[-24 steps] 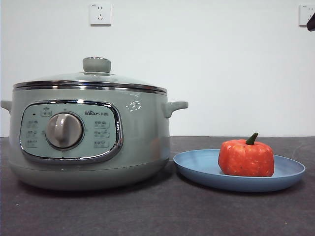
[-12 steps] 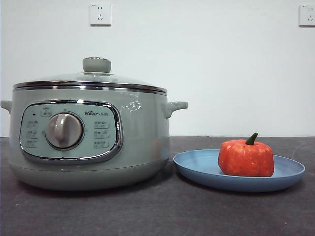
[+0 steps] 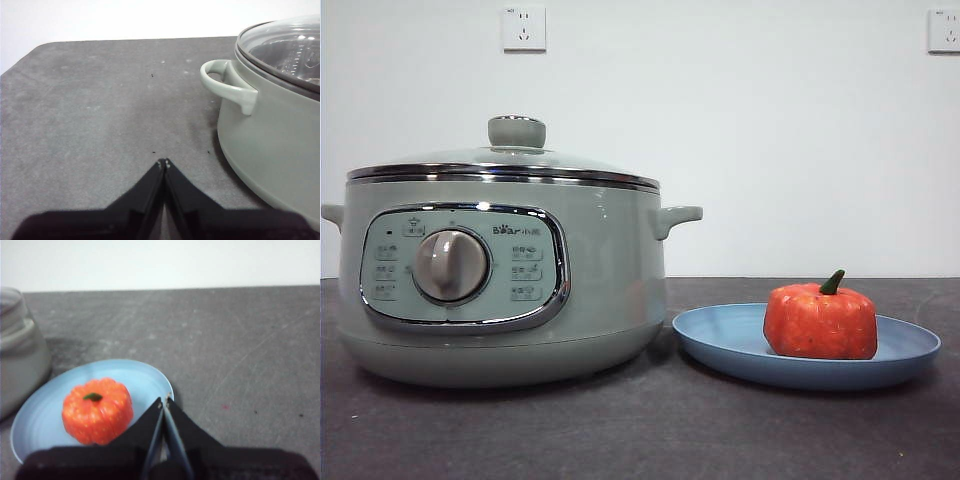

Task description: Take the pumpkin out from the steamer,put the pumpkin in the blue plate,close the lid

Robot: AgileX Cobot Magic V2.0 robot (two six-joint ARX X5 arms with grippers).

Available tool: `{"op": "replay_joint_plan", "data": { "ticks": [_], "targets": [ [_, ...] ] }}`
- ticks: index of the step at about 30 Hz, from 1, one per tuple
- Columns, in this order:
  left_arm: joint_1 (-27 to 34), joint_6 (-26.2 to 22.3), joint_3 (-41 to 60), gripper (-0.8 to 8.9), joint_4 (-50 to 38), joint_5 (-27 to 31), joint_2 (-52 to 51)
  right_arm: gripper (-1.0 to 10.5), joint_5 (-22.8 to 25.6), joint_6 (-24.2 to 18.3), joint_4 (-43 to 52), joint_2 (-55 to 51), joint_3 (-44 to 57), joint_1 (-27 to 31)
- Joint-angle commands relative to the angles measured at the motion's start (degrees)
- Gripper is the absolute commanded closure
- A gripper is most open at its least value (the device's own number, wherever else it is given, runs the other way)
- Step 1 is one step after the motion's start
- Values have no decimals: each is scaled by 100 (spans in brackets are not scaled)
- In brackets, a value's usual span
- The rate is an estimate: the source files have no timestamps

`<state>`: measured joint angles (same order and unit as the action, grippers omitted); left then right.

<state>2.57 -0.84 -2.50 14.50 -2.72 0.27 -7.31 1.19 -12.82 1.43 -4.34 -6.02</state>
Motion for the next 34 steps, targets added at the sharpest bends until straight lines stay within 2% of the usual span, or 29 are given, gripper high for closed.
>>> {"op": "replay_joint_plan", "data": {
  "ticks": [1,34],
  "targets": [
    [24,-24,72,817,52,-33,-9,946,17,-66,87,-136,214,2],
    [24,-24,72,817,52,-33,-9,946,20,-66,201,-136,354,0]
  ]
}}
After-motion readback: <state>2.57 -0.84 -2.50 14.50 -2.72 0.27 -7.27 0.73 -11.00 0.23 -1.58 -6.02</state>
